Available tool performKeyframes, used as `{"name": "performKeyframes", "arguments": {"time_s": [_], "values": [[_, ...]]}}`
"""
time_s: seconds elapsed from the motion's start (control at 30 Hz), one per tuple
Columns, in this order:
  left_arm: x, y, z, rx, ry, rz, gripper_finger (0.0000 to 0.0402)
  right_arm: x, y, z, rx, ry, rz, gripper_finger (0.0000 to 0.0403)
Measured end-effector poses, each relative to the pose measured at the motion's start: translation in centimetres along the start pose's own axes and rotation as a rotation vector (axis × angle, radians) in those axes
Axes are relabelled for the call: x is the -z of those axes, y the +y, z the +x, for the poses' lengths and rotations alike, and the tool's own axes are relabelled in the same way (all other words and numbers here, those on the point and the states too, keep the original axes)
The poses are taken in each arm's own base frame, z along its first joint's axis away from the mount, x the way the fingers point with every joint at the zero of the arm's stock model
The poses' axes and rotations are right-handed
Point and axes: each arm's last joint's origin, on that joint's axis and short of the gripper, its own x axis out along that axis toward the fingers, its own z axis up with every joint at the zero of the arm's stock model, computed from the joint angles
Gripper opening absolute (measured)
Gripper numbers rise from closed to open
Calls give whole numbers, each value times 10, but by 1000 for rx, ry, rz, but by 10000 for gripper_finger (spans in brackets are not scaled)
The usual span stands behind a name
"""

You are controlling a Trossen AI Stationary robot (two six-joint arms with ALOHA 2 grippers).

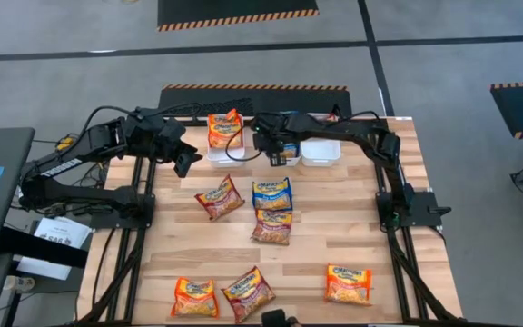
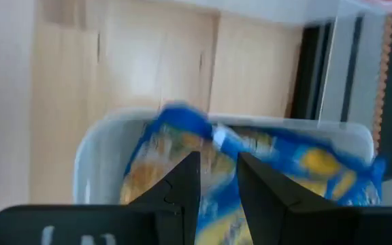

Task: Sort Maruchan noodles
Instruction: Put the bottom blue noodle soup pack into the middle white bin, then put the top red noodle soup pack into the right white bin

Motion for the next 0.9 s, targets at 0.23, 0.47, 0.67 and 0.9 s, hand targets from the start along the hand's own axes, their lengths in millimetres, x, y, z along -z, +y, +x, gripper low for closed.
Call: {"name": "performKeyframes", "arguments": {"time_s": [0.23,0.47,0.67,0.9], "values": [[0,0,2,-5,5,-3,156,-2,-8,-47,-55,-80,91,121],[-1,0,9,-18,23,0,156,4,-25,-120,-101,-289,180,121],[-1,0,9,-19,22,-24,156,14,-26,-166,-87,-378,286,121],[0,0,12,-16,51,13,156,17,-9,-216,-95,-502,377,131]]}}
